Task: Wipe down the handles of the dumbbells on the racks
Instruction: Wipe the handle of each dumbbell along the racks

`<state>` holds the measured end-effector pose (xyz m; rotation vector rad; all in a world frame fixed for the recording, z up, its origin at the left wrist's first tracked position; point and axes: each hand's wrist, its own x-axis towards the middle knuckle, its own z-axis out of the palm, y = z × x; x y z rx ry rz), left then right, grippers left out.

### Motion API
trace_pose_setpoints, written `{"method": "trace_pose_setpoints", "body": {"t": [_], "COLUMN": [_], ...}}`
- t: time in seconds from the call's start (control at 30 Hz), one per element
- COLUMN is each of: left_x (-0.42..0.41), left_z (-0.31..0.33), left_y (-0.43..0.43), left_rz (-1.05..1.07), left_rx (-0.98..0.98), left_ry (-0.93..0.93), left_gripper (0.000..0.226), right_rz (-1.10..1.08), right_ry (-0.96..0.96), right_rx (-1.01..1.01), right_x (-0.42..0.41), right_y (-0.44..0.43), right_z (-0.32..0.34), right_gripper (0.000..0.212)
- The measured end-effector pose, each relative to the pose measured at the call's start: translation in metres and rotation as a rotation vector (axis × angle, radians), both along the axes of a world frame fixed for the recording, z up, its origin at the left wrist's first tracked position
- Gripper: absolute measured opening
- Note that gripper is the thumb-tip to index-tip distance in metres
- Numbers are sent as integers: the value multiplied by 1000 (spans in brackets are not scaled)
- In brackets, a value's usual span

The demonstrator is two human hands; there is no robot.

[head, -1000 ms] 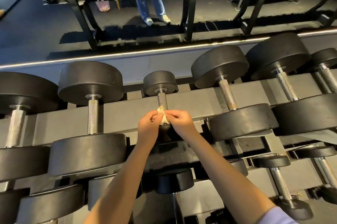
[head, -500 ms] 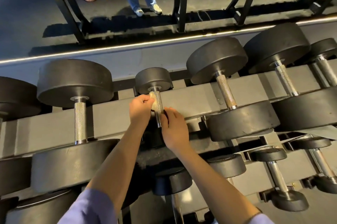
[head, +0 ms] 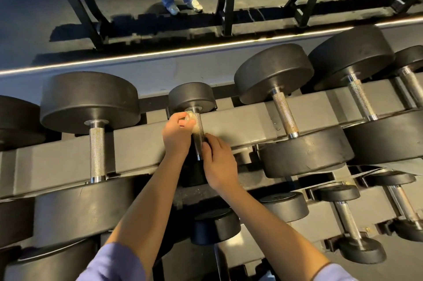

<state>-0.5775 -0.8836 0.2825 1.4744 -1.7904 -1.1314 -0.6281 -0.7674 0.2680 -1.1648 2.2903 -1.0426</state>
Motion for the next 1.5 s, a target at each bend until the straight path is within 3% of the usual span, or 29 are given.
{"method": "trace_pose_setpoints", "body": {"t": [0.13,0.3,0.47,0.67,0.8,0.9,1.0,1.13,1.17,1.27,1.5], "left_x": [6,25,17,12,21,25,29,33,33,33,35], "left_z": [1,-3,0,9,9,12,16,25,29,41,47], "left_y": [4,16,13,14,19,24,31,40,44,63,142], "left_rz": [-101,-181,-94,-118,-220,-301,-335,-336,-318,-283,-399], "left_rx": [63,204,202,156,201,197,186,108,72,-35,-263], "left_ry": [-42,-163,-50,-17,-141,-266,-361,-396,-365,-220,-153], "left_gripper": [32,20,11,22,21,23,30,26,22,10,15], "right_rz": [-5,-15,-16,-20,9,74,99,113,116,39,-95], "right_ry": [2,-1,8,25,59,186,169,108,-23,-77,-102], "right_rx": [3,-10,-4,-36,-42,-15,-14,-22,-20,-40,-7], "right_x": [-1,1,0,1,-1,2,3,1,2,-1,-23], "right_y": [0,1,2,2,4,7,9,27,36,67,146], "right_z": [-1,0,0,2,13,19,11,-3,3,10,5], "right_gripper": [54,63,42,43,34,28,29,12,20,40,28]}}
